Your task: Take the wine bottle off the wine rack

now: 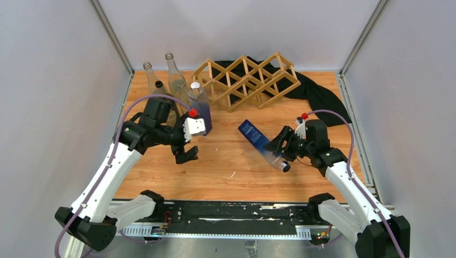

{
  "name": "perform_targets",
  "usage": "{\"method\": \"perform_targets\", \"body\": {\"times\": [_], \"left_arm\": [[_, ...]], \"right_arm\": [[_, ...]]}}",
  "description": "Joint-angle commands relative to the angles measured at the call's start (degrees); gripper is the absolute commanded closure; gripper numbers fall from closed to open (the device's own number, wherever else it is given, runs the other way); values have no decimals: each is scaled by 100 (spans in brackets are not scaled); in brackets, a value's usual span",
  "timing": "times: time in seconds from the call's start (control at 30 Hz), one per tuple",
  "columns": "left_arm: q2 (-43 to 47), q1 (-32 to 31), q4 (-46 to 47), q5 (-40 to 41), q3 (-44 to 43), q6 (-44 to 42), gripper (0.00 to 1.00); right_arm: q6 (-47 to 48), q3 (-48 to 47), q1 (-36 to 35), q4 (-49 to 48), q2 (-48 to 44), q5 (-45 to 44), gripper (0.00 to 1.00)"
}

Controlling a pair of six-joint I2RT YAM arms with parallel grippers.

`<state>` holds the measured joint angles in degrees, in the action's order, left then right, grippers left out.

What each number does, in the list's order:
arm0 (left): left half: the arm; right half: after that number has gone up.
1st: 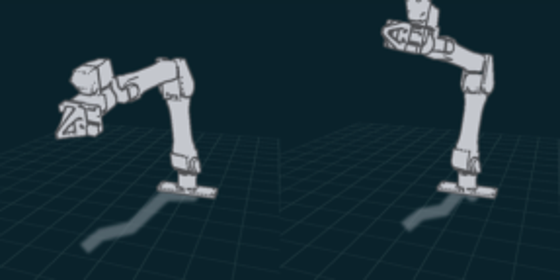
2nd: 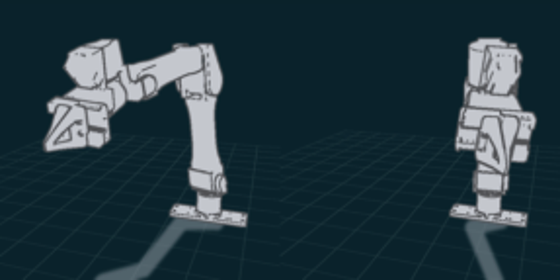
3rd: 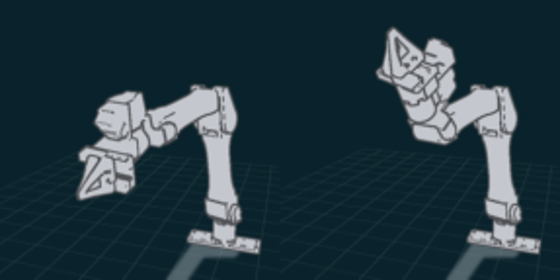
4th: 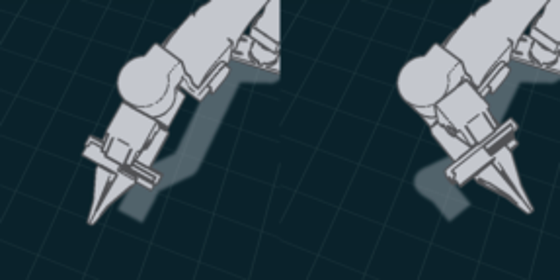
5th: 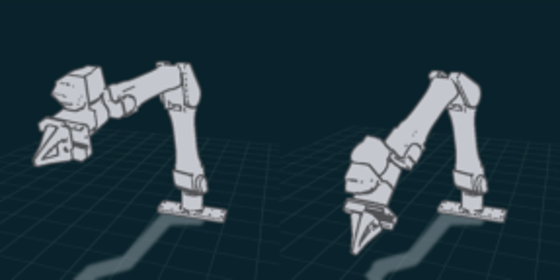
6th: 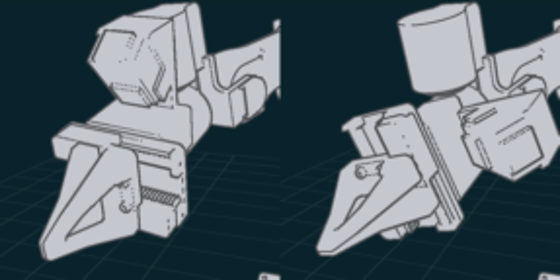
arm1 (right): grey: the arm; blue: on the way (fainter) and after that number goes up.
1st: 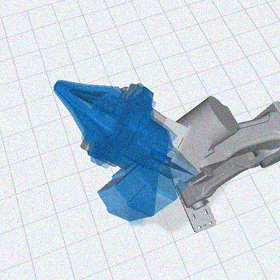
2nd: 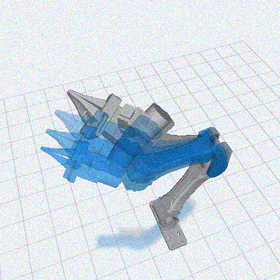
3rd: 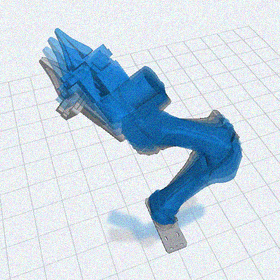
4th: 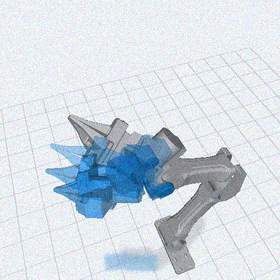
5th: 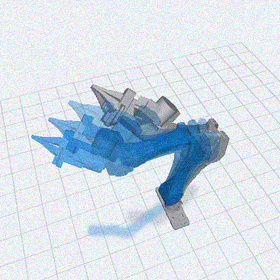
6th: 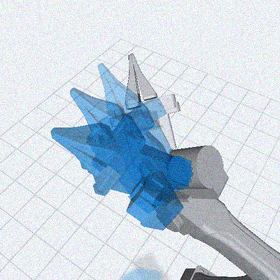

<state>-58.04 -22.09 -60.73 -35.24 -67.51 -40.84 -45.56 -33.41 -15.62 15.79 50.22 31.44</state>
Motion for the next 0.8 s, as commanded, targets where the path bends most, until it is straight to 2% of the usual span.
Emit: {"method": "perform_targets", "body": {"times": [0.0, 0.23, 0.43, 0.77], "left_arm": [[-263, -606, -53, 324, -68, -447, 0], [-802, -1289, -40, 636, -225, -689, 0], [-970, -1359, 80, 627, -170, -959, 0], [-659, -1360, 387, 449, 502, -1378, 0]], "right_arm": [[-159, -609, -161, -430, -151, 1053, 100], [70, -1316, -896, 44, 359, 1227, 100], [-141, -1698, -1832, -163, 889, 1158, 100], [-172, -3063, -2499, 11, 2237, 1671, 100]]}}
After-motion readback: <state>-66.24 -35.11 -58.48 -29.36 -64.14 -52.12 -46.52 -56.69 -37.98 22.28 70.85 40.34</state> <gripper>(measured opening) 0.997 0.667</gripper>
